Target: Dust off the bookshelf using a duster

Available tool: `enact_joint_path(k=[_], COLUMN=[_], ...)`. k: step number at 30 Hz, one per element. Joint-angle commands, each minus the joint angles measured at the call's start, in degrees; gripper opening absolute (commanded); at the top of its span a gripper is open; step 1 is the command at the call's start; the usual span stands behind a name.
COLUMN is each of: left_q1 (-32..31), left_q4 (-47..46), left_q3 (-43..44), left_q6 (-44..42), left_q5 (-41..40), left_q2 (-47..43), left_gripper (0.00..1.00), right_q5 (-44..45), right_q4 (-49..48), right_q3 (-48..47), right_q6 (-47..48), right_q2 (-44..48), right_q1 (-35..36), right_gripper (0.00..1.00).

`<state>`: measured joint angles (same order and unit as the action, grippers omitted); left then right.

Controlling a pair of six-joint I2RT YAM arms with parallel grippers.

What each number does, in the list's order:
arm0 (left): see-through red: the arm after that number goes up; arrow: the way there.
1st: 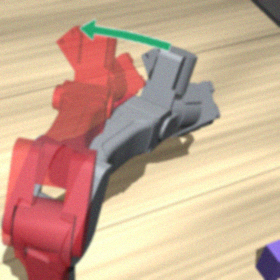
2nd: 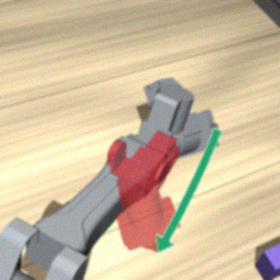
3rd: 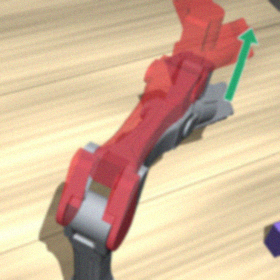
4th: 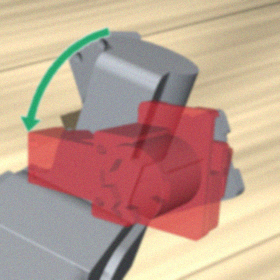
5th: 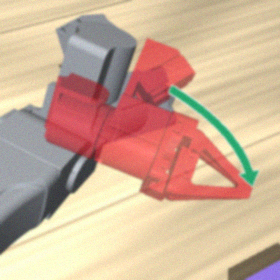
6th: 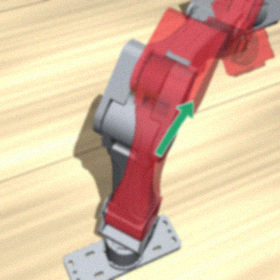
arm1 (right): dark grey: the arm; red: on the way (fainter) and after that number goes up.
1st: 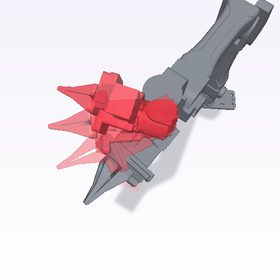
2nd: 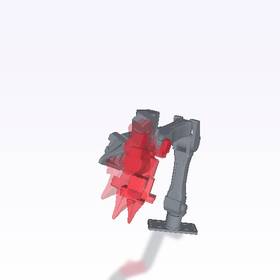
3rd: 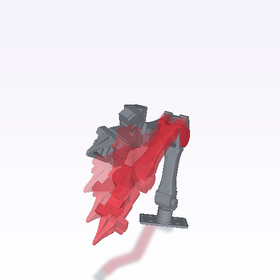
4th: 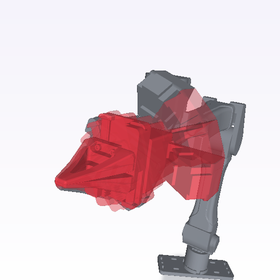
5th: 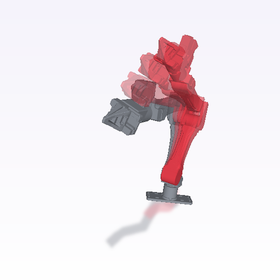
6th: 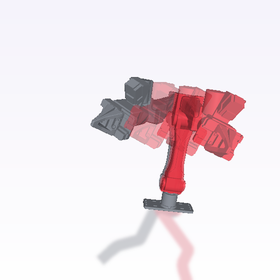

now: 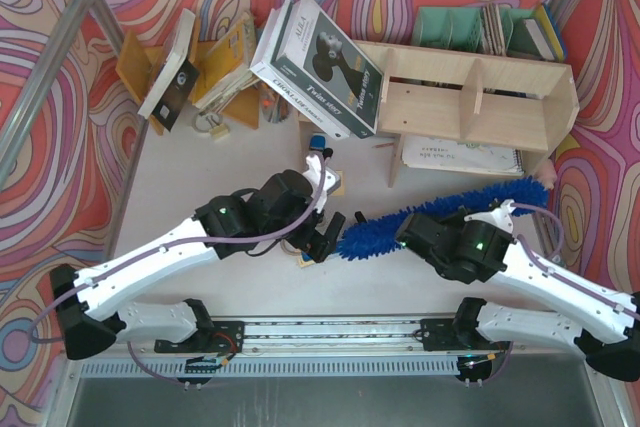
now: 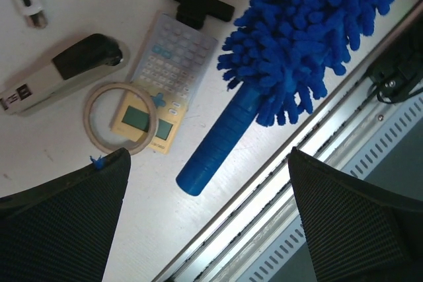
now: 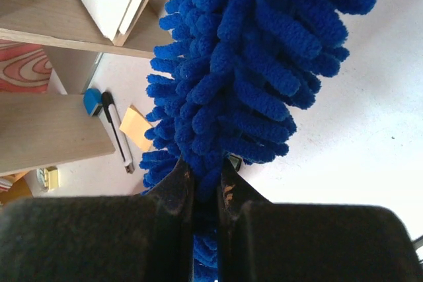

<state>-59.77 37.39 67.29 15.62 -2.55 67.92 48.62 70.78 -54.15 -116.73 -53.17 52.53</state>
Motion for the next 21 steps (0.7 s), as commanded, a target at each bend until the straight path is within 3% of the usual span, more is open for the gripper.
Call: enact_joint_path(k=[1,8,21], left_q1=[-1.7,-2.5,-5.2], left_q4=[-2.0,-4.3,-6.9], left_q3=[-1.0,-3.6,-5.1], left_q6=[-3.8,-5.0,-5.8], left_q5=[3.3,8.9,6.5], left_q2=[2.2,3.4,7.2], left_gripper=[0.93,0.91,0.84], right_q5=[4.8,6.7,7.8], right_q4=[1.2,-0.2,-3.6], right_q3=[-2.1,-3.6,-5.1], right_q6=[2.6,6.7,11.8], right_q2=[1.4,3.0,4.8], right_q1=[-0.1,-0.1,-0.1], right_gripper=[0.0,0.0,0.0])
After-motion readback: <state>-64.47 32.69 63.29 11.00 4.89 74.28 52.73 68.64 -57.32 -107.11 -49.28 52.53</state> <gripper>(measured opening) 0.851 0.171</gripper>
